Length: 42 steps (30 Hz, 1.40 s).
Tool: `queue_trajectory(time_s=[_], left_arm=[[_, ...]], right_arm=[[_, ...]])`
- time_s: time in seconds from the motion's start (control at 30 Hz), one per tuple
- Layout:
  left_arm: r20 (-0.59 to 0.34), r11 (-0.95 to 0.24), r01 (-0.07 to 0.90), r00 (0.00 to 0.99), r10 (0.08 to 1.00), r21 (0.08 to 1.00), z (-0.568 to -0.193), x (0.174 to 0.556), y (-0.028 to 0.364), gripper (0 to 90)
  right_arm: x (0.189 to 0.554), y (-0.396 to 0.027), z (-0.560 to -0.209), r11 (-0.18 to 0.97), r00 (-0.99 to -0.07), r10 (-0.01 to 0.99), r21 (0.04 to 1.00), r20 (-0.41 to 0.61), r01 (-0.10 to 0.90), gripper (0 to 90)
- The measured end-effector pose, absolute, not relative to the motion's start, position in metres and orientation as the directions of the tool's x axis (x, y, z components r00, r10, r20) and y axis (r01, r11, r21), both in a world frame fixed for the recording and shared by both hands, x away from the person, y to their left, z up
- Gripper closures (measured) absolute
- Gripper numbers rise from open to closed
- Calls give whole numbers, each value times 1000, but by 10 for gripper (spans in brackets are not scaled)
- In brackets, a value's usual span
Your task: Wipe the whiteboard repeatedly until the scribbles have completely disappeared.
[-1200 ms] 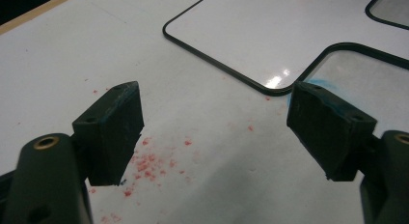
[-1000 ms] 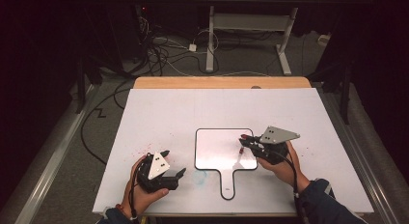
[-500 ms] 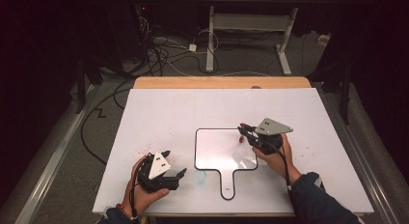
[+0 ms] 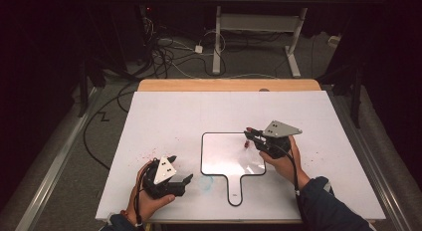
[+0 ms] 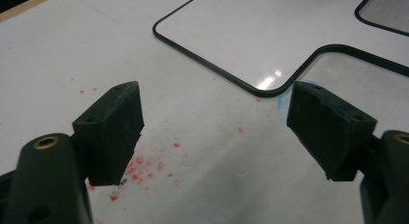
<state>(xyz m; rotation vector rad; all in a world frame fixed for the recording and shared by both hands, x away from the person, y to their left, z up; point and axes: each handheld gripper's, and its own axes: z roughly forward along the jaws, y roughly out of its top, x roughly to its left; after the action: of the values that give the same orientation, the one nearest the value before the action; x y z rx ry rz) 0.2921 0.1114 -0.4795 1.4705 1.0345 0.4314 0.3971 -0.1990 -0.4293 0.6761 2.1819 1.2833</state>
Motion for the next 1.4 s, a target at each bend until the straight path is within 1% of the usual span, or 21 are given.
queue_trajectory(time_s=[0.1, 0.17, 0.23, 0.27, 0.3, 0.43, 0.57, 0.6, 0.67, 0.77, 0.8, 0.87, 0.97, 1.1, 1.17, 1.27, 1.4], left_arm=[[-305, 126, 346, 531, 791, 930, -480, 293, 112, 196], [-303, 121, 349, 533, 790, 929, -480, 292, 111, 196], [-299, 116, 348, 537, 789, 930, -480, 291, 111, 197], [-300, 118, 347, 537, 788, 931, -480, 291, 111, 196], [-301, 119, 346, 537, 788, 931, -480, 291, 111, 196], [-304, 119, 352, 535, 789, 928, -480, 292, 111, 196], [-304, 118, 353, 536, 788, 928, -481, 292, 110, 197], [-303, 117, 353, 536, 788, 928, -481, 292, 110, 197], [-303, 116, 353, 537, 787, 928, -481, 292, 110, 196], [-304, 116, 356, 536, 787, 927, -481, 293, 110, 196], [-305, 117, 355, 536, 787, 927, -481, 293, 110, 196], [-304, 115, 356, 538, 786, 928, -481, 292, 110, 196], [-303, 114, 355, 538, 786, 928, -481, 292, 110, 196], [-303, 114, 356, 538, 786, 928, -481, 293, 110, 196], [-303, 113, 356, 538, 787, 928, -481, 293, 110, 196], [-302, 114, 354, 538, 787, 928, -481, 292, 110, 196], [-304, 117, 354, 540, 785, 928, -481, 292, 111, 196]], right_arm=[[390, -195, -429, 424, -774, 614, 892, -153, 160, 817], [384, -192, -429, 441, -791, 588, 886, -168, 140, 817], [383, -192, -428, 450, -791, 585, 883, -178, 134, 817], [384, -196, -429, 437, -785, 597, 888, -165, 145, 817], [386, -199, -429, 438, -776, 606, 887, -173, 144, 817], [394, -212, -428, 462, -727, 648, 876, -227, 138, 817], [404, -223, -429, 454, -685, 689, 878, -238, 151, 817], [406, -224, -430, 442, -682, 695, 883, -227, 158, 817], [406, -225, -430, 429, -688, 695, 888, -209, 163, 817], [401, -221, -430, 399, -745, 651, 900, -144, 175, 817], [399, -220, -430, 400, -756, 640, 900, -139, 173, 817], [396, -215, -429, 424, -761, 627, 893, -168, 152, 817], [399, -213, -429, 458, -734, 640, 880, -227, 126, 817], [409, -216, -431, 464, -674, 690, 876, -264, 131, 818], [412, -214, -432, 463, -667, 695, 876, -268, 131, 817], [420, -212, -432, 491, -645, 698, 863, -311, 116, 817], [430, -214, -431, 454, -629, 730, 878, -268, 153, 817]])
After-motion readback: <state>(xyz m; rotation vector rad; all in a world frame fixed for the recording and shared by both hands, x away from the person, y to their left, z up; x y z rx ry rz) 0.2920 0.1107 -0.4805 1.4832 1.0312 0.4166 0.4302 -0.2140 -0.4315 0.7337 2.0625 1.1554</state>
